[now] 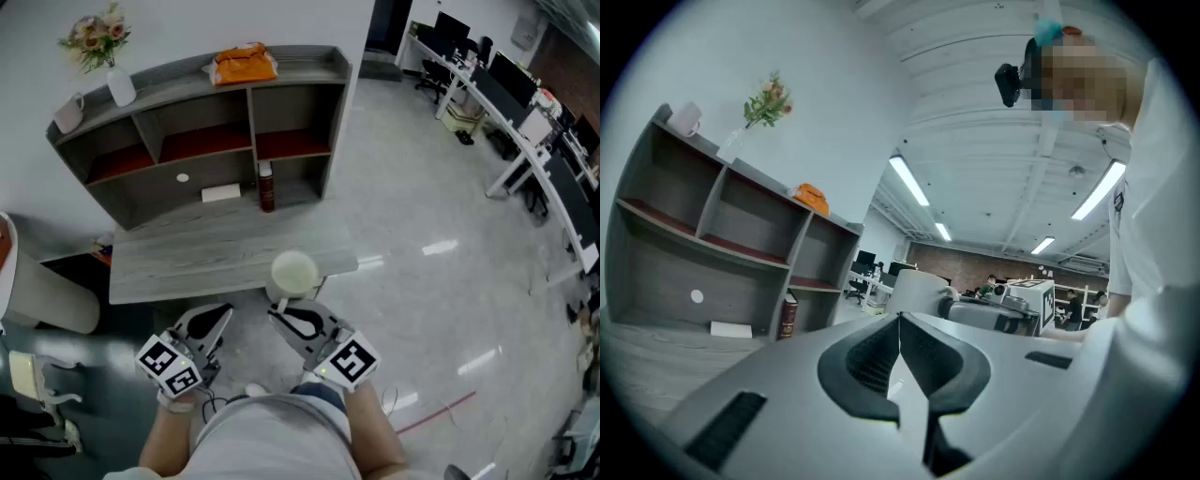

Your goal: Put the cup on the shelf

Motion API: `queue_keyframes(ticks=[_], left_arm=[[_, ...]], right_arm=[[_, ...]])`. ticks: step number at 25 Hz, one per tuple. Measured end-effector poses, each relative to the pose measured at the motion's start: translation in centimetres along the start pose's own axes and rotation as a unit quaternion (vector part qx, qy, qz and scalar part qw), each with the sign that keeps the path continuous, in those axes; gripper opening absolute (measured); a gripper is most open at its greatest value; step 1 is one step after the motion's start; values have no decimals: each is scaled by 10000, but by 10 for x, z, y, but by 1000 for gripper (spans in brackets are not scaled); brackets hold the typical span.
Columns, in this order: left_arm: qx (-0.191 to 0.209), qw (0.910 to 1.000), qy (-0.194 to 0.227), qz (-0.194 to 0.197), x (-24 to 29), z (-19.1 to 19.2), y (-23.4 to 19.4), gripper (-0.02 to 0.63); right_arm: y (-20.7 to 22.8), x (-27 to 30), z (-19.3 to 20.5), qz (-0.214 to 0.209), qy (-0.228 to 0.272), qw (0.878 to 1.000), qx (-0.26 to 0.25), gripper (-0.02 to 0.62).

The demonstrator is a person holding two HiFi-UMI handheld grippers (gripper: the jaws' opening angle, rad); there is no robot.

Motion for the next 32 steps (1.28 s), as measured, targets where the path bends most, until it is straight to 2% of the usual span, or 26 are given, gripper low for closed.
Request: queue_keyframes(ticks=[10, 21, 26, 32], left_arm=[[53, 9999, 0, -130, 50, 11, 31, 17], [170, 9992, 4, -360, 117, 28, 63, 17], [166, 9988, -94, -454, 131, 36, 64, 17], [106, 9988, -87, -462, 142, 34, 45, 17]], right_arm=[[28, -45, 13, -126, 6, 9999, -7, 40], [72, -96, 30, -453, 107, 9988, -123, 40], [92, -103, 41, -456, 33, 9989, -120, 40], [106, -89, 63, -394, -55, 9992, -16, 40]])
Point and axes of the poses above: the fingertips, and each gripper's own axes: x forward along the fingers, y to its right, z out of its underside, the point moved 3 cm from there along -x, backward along the fingers, and after that the axes turned 15 degrees about -x, right-handed, at the moved point
